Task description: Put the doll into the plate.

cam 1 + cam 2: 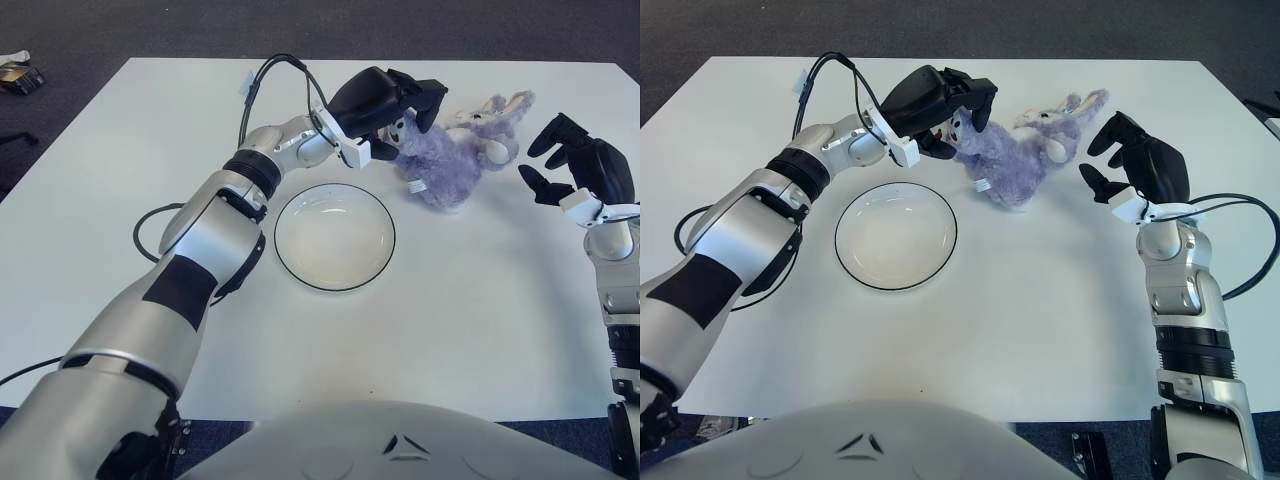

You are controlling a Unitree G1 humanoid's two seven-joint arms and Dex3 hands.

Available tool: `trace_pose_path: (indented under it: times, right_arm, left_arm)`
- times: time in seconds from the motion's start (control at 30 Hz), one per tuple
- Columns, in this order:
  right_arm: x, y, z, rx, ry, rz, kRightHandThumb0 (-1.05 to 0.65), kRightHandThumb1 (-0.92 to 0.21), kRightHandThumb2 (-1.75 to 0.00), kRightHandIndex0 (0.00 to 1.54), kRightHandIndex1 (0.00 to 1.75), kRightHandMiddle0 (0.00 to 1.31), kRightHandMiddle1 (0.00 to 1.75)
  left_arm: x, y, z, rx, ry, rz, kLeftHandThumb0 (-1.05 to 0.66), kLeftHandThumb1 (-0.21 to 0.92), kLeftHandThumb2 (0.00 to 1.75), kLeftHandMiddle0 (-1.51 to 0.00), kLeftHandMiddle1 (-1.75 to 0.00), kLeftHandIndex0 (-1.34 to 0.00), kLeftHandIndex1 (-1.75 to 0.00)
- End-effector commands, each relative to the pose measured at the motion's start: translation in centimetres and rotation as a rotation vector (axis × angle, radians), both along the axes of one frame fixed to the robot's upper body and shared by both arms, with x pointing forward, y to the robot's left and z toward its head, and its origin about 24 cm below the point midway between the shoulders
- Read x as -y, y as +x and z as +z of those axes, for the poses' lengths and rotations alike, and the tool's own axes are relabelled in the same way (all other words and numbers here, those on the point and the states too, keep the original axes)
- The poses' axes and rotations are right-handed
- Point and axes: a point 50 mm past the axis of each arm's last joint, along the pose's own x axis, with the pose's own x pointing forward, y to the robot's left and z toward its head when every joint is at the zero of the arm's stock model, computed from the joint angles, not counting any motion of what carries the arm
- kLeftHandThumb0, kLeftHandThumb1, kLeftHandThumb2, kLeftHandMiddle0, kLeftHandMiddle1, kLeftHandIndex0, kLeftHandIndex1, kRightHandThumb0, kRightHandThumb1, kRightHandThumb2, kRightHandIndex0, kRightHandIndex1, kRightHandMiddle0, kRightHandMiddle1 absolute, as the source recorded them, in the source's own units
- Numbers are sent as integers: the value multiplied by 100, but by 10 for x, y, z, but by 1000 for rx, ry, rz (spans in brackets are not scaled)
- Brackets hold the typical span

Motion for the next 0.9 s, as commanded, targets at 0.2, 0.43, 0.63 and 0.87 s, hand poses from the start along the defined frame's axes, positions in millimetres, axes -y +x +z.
trace_pose_path:
  times: [0.2,0.43,0.63,0.87]
  right_arm:
    - [2,12,12,62,-120,-42,-1,-77,-59,43,142,31,164]
    - [3,21,19,53,-271,-29,-26,-91,-38,35,125,33,159]
    - [2,38,25,18,-425,17,-47,-46,-88,23,105,6,135]
    - [0,46,28,23,-473,68,-50,-32,-98,19,103,0,128]
  left_arm:
    - [-4,0,9,140,63,-18,0,8,156,-82,-165,-56,-175]
    - [-4,-1,9,196,69,-32,0,9,155,-81,-165,-55,-175]
    - [-4,-1,8,240,80,-41,0,10,154,-81,-164,-55,-175]
    - [-5,-1,8,201,66,-42,0,11,153,-80,-164,-54,-175]
